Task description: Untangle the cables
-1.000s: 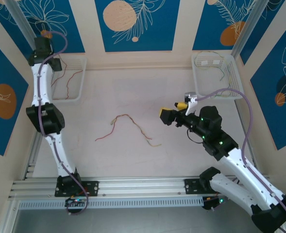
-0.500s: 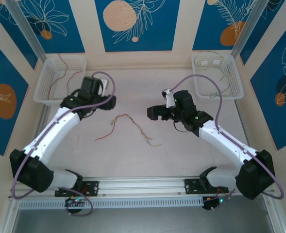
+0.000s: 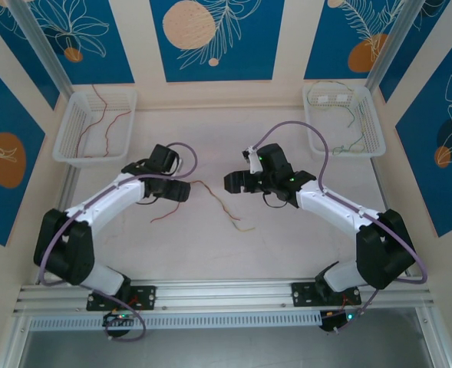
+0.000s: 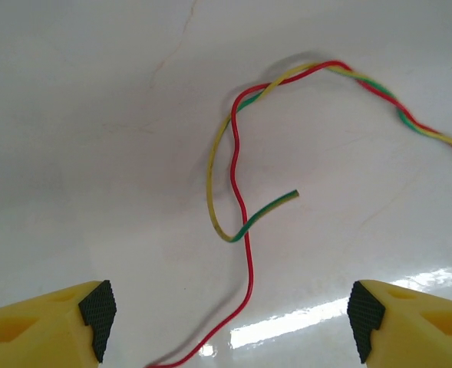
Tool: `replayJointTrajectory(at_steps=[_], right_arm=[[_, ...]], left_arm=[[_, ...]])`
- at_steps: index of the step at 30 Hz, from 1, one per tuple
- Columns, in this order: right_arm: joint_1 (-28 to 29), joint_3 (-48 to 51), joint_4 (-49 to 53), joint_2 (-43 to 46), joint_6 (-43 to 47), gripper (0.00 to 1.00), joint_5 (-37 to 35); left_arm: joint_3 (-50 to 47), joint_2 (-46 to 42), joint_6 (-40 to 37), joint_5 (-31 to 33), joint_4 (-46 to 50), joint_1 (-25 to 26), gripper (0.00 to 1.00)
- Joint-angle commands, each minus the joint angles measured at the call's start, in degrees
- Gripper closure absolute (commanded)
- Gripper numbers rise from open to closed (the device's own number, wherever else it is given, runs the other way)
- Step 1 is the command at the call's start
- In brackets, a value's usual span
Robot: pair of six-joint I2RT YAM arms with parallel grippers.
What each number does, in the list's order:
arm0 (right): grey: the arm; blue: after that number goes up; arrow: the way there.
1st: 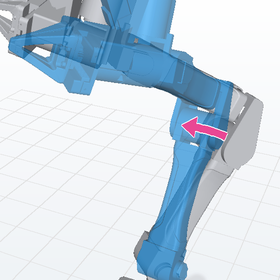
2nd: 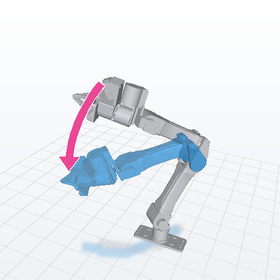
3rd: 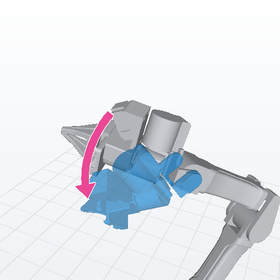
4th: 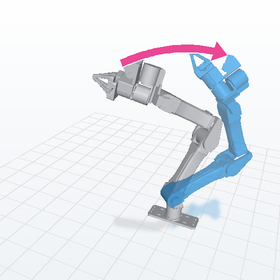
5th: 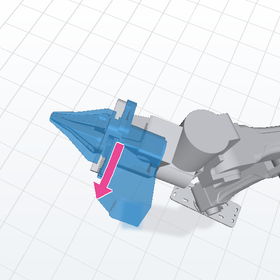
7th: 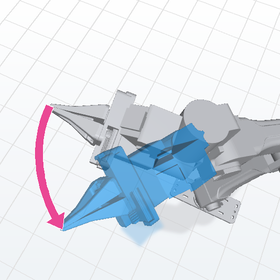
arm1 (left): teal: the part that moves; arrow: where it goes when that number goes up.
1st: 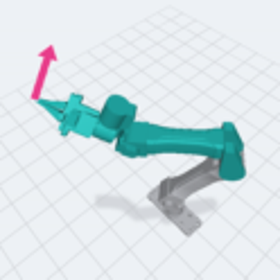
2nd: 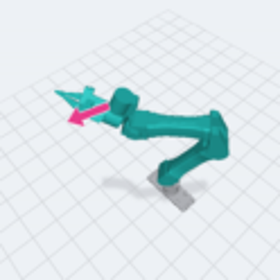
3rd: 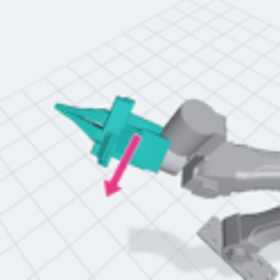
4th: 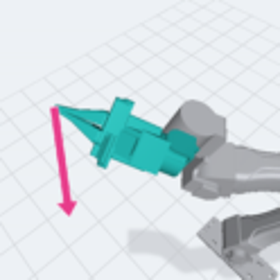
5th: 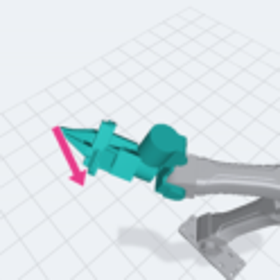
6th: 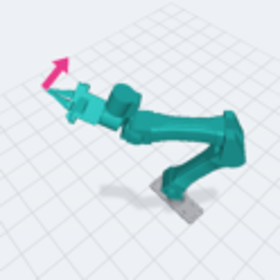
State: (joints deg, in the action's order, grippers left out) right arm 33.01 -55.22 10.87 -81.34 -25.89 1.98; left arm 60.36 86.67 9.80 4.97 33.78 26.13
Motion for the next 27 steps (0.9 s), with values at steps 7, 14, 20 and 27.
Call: replayJointTrajectory(at_steps=[7, 14, 20, 27], right_arm=[[0.7, 0.3, 1.7, 2.2, 0.6, 0.19, 0.1], [0.4, 1.7, 2.3, 4.0, 1.5, 0.19, -1.0], [0.5, 1.1, 0.9, 2.2, 1.5, 0.18, 0.1], [0.2, 1.8, -1.3, 1.3, 0.5, 0.19, 2.0]], left_arm=[[2.0, 10.1, -1.2, 0.5, -5.8, 0.6, 0.35], [4.0, 11.2, -2.2, 3.2, -4.4, 0.7, 0.86], [6.2, 8.6, -3.2, 4.8, -1.9, 1.9, 1.00], [4.7, 4.9, -4.9, 3.9, -3.1, 3.3, 1.00]])
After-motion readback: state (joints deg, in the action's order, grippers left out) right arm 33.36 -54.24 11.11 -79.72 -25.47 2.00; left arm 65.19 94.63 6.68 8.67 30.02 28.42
